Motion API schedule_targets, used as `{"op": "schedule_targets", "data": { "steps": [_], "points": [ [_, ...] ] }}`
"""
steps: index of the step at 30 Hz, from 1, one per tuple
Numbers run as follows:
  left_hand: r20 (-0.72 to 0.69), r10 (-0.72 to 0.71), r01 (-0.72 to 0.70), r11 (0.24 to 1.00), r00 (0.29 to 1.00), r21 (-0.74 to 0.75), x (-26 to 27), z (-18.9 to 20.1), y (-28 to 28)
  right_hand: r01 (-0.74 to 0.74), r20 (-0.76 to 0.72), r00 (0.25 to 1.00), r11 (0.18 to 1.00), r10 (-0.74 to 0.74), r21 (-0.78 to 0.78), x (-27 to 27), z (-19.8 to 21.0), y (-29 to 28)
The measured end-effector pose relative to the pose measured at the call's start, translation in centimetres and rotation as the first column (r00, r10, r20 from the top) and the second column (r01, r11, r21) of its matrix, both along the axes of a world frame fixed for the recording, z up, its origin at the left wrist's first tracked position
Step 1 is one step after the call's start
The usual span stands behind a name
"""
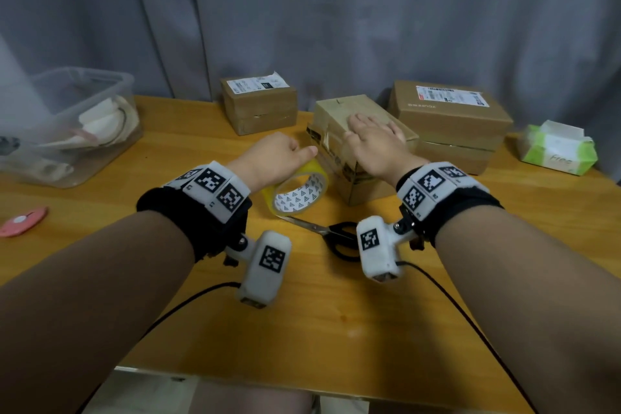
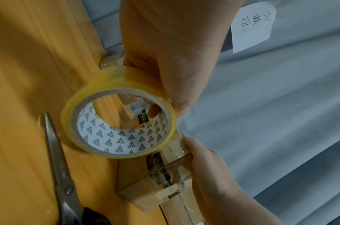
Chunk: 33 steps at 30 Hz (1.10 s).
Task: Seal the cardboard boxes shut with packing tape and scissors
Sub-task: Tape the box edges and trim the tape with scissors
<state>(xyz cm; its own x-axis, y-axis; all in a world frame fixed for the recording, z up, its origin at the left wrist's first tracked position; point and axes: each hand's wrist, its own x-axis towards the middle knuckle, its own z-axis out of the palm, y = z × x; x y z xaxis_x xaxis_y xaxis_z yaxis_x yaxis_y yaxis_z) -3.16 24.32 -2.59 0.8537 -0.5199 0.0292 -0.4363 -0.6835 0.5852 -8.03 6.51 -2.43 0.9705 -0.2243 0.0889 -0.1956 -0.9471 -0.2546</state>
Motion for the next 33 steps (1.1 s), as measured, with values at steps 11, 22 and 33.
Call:
{"op": "schedule_targets", "data": {
  "steps": [11,22,33],
  "points": [
    [-0.226,0.047,-0.104,0.963,0.973,-0.248,-1.6,-0.9,-0.4,-0.145,0.114,0.983,0.989,0.141,0.026,-5.5,0.7,1.0],
    [-0.139,0.083,-0.111,0.973,0.987,-0.202,-2.1,0.1,0.1,-0.157,-0.312,0.939,0.987,0.145,-0.015,-8.1,-3.0,2.0],
    [-0.195,0.019,-0.073,0.958,0.981,-0.276,-4.0,0.5,-1.0,0.22,-0.108,0.966,0.968,-0.233,-0.119,-10.2,0.0,-3.3]
  ]
}}
